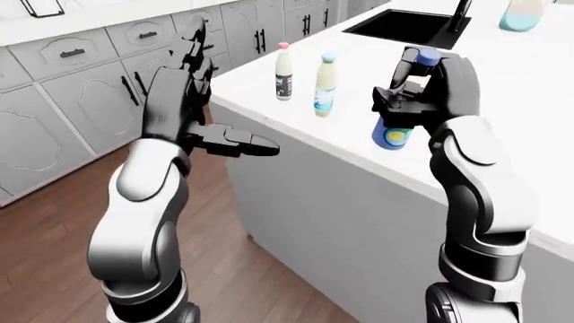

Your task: Move the drinks to the dining counter.

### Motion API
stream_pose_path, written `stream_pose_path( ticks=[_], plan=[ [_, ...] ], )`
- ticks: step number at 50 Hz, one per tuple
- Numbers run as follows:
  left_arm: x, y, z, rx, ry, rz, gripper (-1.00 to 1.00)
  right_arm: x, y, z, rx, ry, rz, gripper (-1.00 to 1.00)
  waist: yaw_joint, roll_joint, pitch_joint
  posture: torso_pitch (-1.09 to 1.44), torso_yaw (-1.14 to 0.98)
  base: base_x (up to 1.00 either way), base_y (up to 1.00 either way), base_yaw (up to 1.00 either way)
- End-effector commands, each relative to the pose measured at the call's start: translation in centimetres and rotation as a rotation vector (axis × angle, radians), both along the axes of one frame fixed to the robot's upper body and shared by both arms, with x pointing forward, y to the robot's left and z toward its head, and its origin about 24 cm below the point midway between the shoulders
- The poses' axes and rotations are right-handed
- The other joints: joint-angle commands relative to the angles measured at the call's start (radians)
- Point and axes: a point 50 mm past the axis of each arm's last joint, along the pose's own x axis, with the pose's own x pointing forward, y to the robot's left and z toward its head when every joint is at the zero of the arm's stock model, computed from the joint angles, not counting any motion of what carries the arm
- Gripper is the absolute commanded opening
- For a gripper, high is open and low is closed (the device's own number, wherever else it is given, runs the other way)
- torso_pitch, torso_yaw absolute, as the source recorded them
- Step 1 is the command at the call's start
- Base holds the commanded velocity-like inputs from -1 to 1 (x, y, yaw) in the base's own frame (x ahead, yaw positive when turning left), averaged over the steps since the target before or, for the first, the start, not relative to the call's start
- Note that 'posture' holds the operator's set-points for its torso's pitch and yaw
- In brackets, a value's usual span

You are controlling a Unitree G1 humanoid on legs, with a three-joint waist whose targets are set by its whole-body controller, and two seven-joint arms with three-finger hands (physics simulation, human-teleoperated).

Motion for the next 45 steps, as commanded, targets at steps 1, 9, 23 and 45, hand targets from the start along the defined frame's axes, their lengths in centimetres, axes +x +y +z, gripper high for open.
stream_pose_path(
  ticks=[1,9,23,45],
  plan=[
    [-0.5,0.0,1.2,0.001,-0.080,0.001,1.00,-0.8,0.0,2.3,-0.006,-0.134,-0.006,-1.00,0.001,-0.009,-0.020,0.00,0.00,0.22,0.00,0.00],
    [-0.6,0.1,1.4,0.000,-0.081,0.002,1.00,-0.7,0.1,2.4,-0.002,-0.132,-0.001,-1.00,-0.009,-0.007,-0.012,0.00,0.00,0.22,-0.06,0.00],
    [-0.6,0.2,1.3,-0.001,-0.080,0.004,1.00,-0.7,0.1,2.3,-0.002,-0.135,0.001,-1.00,-0.005,0.077,-0.019,0.00,0.00,0.21,-0.55,0.00],
    [-0.7,0.8,1.0,-0.006,-0.082,0.019,1.00,0.2,1.1,2.0,-0.022,-0.118,0.030,-1.00,-0.034,0.041,-0.023,0.00,0.00,0.01,-0.03,0.00]
  ],
)
